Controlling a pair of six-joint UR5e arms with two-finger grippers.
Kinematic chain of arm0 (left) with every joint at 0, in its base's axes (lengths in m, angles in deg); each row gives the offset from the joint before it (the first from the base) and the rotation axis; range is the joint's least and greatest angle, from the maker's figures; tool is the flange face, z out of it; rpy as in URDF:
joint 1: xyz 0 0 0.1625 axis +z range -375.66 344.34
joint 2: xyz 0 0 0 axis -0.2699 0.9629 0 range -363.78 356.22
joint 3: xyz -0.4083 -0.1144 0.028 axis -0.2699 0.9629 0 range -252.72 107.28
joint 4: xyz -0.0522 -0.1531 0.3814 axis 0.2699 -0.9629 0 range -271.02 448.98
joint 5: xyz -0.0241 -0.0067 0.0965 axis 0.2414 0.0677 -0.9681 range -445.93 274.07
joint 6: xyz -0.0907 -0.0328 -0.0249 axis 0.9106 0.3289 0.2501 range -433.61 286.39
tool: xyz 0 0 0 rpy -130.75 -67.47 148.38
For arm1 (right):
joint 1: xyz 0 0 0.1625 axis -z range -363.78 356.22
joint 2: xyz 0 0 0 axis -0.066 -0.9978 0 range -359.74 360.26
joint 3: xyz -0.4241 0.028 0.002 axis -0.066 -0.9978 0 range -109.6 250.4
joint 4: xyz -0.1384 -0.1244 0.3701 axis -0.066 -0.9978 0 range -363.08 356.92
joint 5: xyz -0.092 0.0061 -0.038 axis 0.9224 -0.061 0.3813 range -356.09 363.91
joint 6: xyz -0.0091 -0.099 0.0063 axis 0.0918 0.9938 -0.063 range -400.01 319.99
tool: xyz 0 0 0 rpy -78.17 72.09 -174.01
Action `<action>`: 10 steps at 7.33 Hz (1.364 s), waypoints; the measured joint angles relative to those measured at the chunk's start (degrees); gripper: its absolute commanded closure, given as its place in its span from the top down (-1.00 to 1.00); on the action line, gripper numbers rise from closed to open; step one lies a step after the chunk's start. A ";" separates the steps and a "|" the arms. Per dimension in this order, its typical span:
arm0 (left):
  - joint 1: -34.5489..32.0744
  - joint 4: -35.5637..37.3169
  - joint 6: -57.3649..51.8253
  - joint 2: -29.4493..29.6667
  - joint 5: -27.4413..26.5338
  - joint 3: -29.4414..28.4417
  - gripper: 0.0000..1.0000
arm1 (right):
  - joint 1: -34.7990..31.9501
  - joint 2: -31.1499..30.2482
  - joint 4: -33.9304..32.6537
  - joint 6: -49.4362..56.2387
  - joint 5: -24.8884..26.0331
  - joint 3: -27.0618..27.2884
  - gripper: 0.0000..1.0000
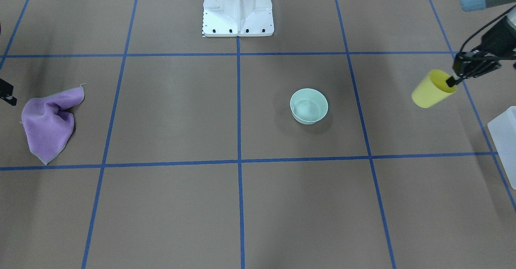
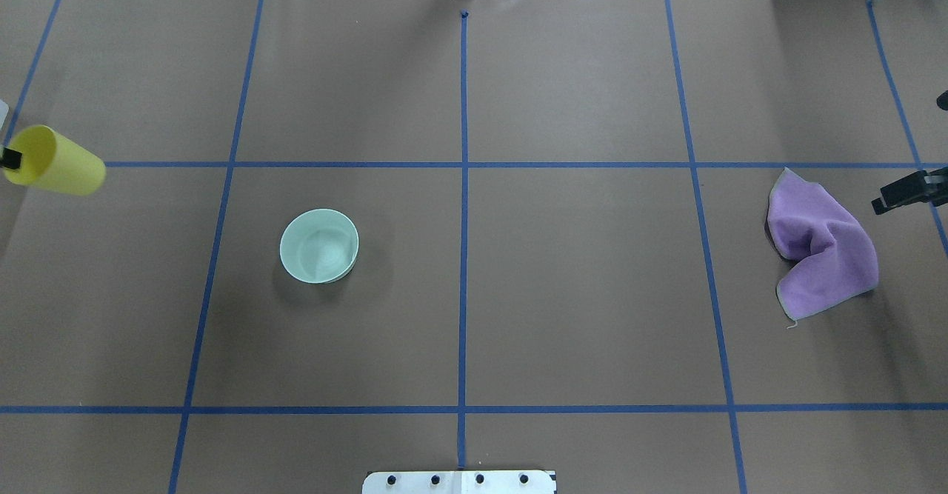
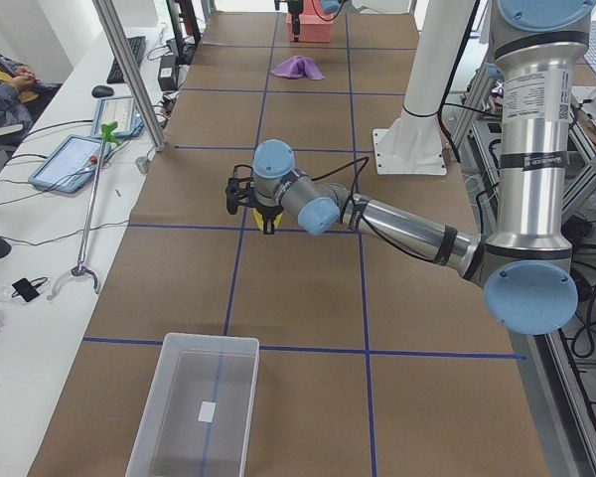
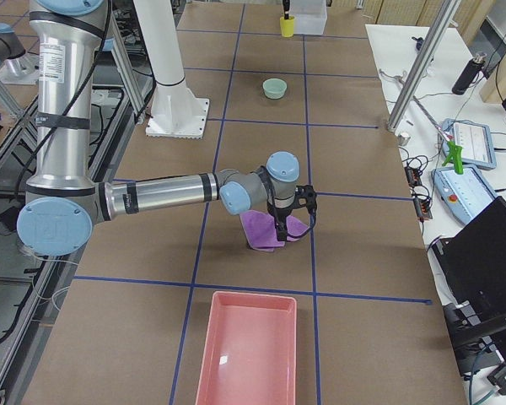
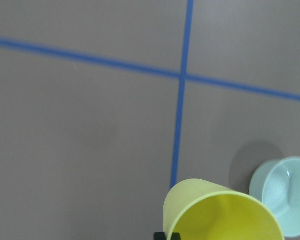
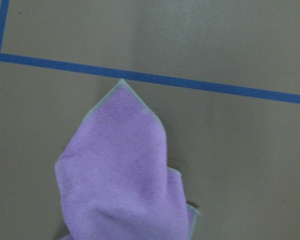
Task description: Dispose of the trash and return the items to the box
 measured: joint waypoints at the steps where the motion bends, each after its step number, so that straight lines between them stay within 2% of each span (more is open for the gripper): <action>1: -5.82 2.95 -10.40 0.76 0.43 -3.13 -1.00 | 2.88 1.28 3.00 -5.48 0.18 -1.41 1.00; 2: -11.15 7.22 -21.24 2.38 0.46 -6.42 -1.00 | 4.90 2.47 4.73 -9.55 0.39 -2.49 1.00; 3: -15.43 11.01 -30.62 4.38 0.38 -9.98 -1.00 | 6.24 3.58 5.49 -12.21 0.59 -3.50 0.75; 5: -21.18 13.45 -44.34 8.49 -0.42 -20.01 -1.00 | 7.55 4.70 5.87 -13.81 0.73 -5.06 -0.99; 8: -22.88 7.53 -50.42 11.63 -5.42 -35.51 -1.00 | 8.17 4.43 5.92 -14.00 0.27 -5.16 -1.00; 10: -21.92 4.50 -46.34 11.98 -6.09 -39.81 -1.00 | 6.07 3.86 4.83 -13.97 -1.74 -1.60 -1.00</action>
